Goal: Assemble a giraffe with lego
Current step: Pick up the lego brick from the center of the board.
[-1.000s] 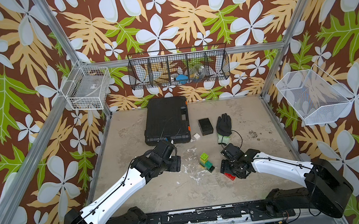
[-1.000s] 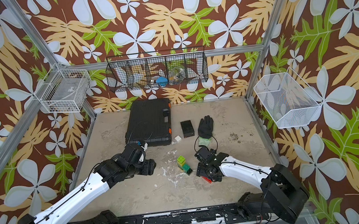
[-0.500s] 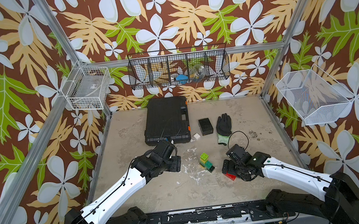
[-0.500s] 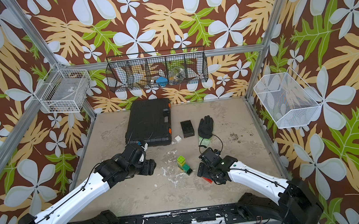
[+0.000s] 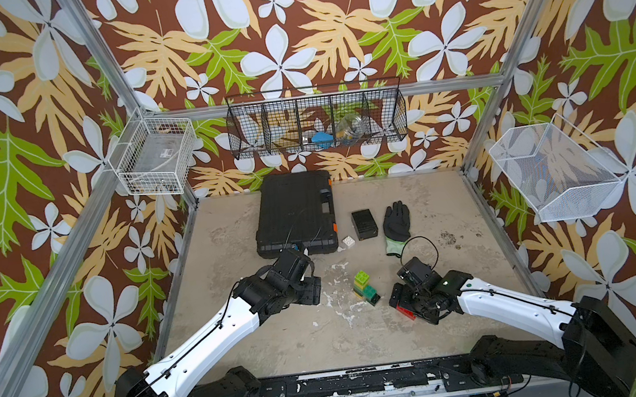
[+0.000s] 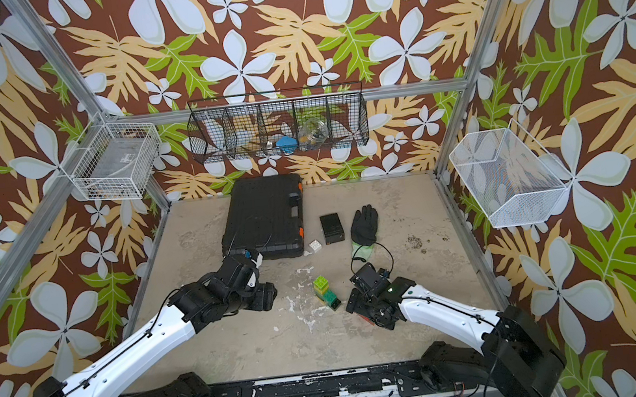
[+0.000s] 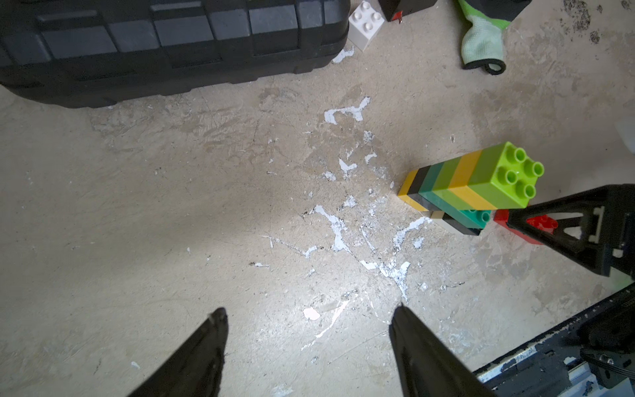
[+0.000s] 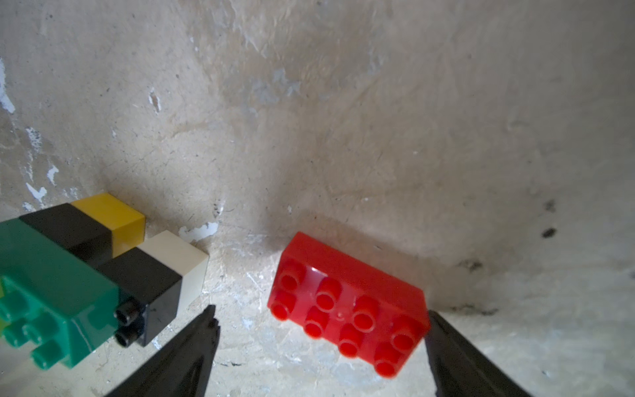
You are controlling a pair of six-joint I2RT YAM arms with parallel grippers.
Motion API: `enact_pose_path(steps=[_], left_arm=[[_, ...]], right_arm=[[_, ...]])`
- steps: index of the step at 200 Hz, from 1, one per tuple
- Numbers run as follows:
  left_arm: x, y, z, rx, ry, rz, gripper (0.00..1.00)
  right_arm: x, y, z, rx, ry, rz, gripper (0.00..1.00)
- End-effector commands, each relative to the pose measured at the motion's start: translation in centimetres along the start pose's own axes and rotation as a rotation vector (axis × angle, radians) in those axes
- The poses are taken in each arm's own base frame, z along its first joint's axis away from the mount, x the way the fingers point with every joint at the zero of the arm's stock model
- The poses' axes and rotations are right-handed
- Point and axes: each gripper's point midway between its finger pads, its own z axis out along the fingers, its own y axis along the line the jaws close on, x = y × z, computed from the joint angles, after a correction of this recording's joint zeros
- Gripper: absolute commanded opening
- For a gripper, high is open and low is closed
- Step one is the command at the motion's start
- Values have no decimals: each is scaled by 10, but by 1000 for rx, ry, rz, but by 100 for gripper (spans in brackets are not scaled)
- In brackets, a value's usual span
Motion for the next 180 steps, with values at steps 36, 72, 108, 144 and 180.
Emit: enact_pose_path(steps=[36, 72, 108, 144, 180], left_arm=[[-3, 0, -2, -1, -8, 4, 78], [-5, 0, -2, -6, -13, 2, 78], [-4, 3, -2, -18, -10, 5, 78], [-3, 3, 0, -24, -8, 6, 78], [-2, 2, 3, -21, 0, 8, 78]], right_arm=[[-16, 13, 6, 50, -30, -78, 95], [-23, 18, 12, 94, -31, -141, 94], [-22, 10, 13, 147, -14, -217, 93], [-18, 2, 5, 136, -23, -253, 93], [-9, -4, 10, 120, 2, -259, 94]])
